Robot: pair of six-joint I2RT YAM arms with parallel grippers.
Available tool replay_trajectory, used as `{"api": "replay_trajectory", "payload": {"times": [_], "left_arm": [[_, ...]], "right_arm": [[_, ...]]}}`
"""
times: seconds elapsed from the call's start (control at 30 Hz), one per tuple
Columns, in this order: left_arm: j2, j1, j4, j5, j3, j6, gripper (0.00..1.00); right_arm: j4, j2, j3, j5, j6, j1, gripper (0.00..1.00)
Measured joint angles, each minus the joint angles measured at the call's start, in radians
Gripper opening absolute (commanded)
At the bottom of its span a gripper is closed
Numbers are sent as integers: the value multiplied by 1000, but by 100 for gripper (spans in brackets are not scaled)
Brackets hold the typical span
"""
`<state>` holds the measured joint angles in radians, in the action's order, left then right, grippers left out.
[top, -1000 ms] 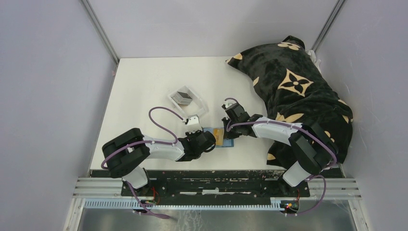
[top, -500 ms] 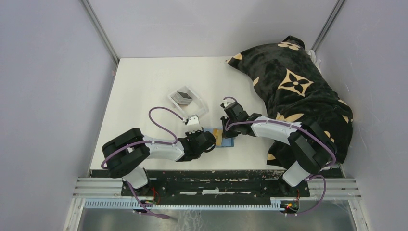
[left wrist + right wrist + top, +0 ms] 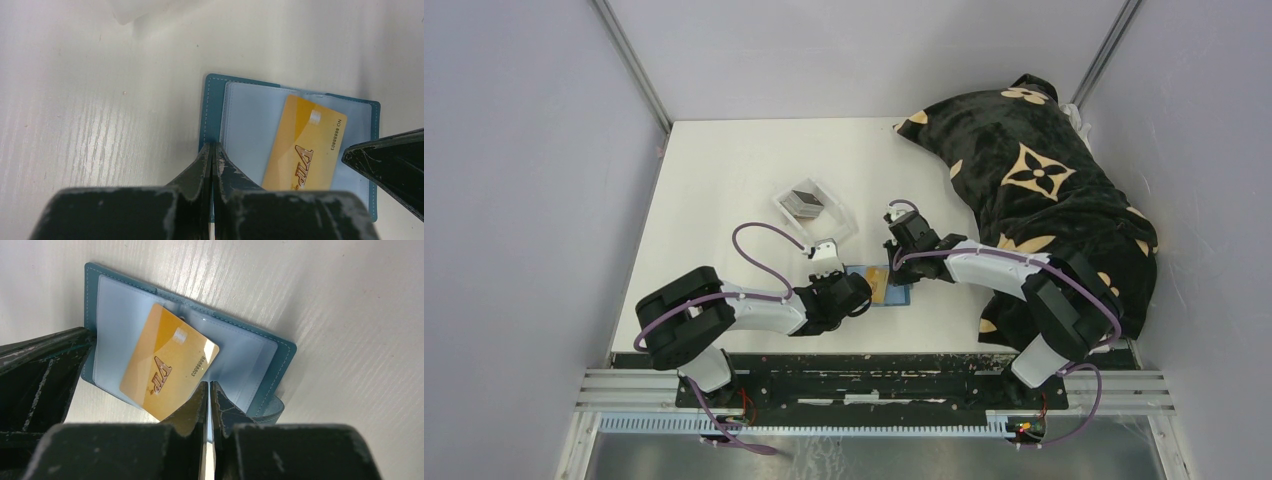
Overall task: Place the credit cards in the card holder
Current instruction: Insert the credit card into the card holder.
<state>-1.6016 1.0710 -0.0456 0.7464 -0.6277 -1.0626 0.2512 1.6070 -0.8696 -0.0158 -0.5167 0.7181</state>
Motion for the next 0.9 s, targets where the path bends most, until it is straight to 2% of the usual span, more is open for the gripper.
{"api": "replay_trajectory", "payload": {"times": [0.9], "left_arm": [[-7,0,-5,-1,1,0,3]], "right_arm": [[-7,64,-46,-8,2,0,9]]}}
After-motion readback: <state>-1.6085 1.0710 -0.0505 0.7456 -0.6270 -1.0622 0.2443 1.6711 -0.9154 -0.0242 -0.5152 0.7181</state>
